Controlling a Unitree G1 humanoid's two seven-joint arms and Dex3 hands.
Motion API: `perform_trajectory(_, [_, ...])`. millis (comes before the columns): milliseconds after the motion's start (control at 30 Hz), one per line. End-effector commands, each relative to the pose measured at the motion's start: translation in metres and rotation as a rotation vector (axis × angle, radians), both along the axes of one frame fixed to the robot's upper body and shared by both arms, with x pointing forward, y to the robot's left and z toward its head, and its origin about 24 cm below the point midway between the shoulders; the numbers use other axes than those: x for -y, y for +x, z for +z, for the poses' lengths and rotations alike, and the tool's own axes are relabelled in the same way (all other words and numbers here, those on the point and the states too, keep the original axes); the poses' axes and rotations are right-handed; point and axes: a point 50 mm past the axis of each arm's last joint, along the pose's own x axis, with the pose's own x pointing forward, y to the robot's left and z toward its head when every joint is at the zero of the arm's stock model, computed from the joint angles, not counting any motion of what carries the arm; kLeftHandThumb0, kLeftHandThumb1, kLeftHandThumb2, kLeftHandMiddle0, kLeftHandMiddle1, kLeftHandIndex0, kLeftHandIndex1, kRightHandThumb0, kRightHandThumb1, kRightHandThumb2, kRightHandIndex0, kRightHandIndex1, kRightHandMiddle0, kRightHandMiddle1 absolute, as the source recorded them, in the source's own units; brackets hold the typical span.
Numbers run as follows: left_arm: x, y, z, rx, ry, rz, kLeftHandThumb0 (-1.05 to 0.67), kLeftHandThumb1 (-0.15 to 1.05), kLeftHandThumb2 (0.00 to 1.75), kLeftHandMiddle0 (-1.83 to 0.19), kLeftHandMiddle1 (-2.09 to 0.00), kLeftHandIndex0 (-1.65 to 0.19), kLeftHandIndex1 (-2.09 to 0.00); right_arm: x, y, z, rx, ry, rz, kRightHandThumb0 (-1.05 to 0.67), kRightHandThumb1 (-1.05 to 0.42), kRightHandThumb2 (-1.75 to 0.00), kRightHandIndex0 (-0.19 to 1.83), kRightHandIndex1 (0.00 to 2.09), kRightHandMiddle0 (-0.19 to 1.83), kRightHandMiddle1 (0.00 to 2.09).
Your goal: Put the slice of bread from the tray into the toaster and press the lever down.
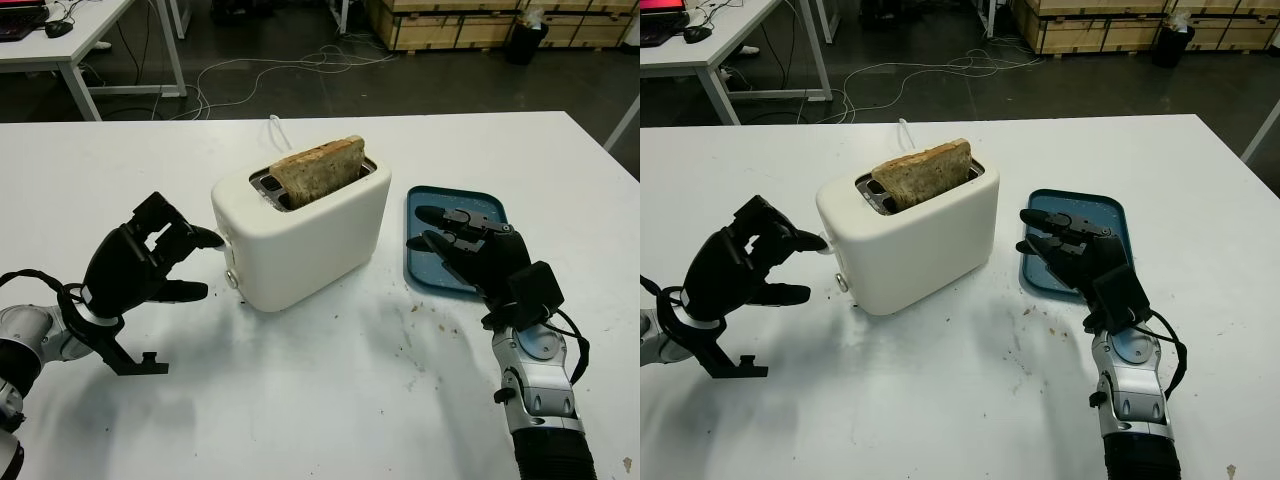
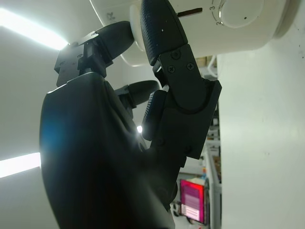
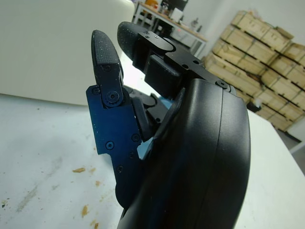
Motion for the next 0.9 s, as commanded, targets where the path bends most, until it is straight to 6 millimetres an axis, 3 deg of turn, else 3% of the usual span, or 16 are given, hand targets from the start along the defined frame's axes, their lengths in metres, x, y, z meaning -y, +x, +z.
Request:
perform_trajectory(0, [0.004, 0.001, -0.004, -0.042, 0.018, -0.01, -0.87, 0.92, 0.78, 0.0, -1.75, 0.0, -1.57, 0.0, 0.001, 0.006, 0.033, 0.002, 0.003, -0.54, -0.92, -0.11, 0.88, 0.64, 1.06, 0.0])
perform_trajectory(233, [0.009, -0.002, -0.019, -0.196, 0.035, -0.01, -0.94, 0.92, 0.76, -0.01, -1.75, 0.0, -1.74, 0.002, -0.001, 0.012, 0.066, -0.013, 0.001, -0.53, -0.92, -0.11, 0.87, 0.63, 1.06, 0.0])
perform_trajectory(333, [0.009, -0.005, -0.029, -0.298, 0.032, 0.013, -1.0, 0.92, 0.72, -0.28, -1.75, -0.08, -1.74, 0.002, -0.002, 0.015, 0.075, -0.013, -0.002, -0.53, -0.92, -0.11, 0.87, 0.63, 1.05, 0.0])
perform_trajectory(367, [0.009, -0.006, -0.032, -0.325, 0.034, 0.022, -1.03, 0.92, 0.7, -0.48, -1.75, -0.15, -1.75, 0.003, -0.002, 0.016, 0.077, -0.014, -0.003, -0.53, -0.92, -0.11, 0.88, 0.63, 1.05, 0.0])
perform_trajectory(567, [0.004, -0.015, -0.051, -0.449, 0.051, 0.074, -1.05, 0.92, 0.67, -0.94, -1.75, -0.43, -1.75, 0.003, -0.003, 0.021, 0.088, -0.023, 0.005, -0.53, -0.92, -0.12, 0.87, 0.65, 1.05, 0.0])
perform_trajectory(700, [-0.002, -0.024, -0.066, -0.528, 0.095, 0.11, -1.05, 0.92, 0.67, -1.08, -1.75, -0.55, -1.75, 0.003, -0.004, 0.021, 0.093, -0.023, 0.016, -0.52, -0.92, -0.11, 0.86, 0.66, 1.05, 0.0])
perform_trajectory(867, [-0.004, -0.034, -0.078, -0.585, 0.106, 0.12, -1.05, 0.92, 0.62, -1.1, -1.75, -0.59, -1.74, 0.001, -0.004, 0.022, 0.095, -0.036, 0.025, -0.52, -0.92, -0.12, 0.86, 0.67, 1.05, 0.0])
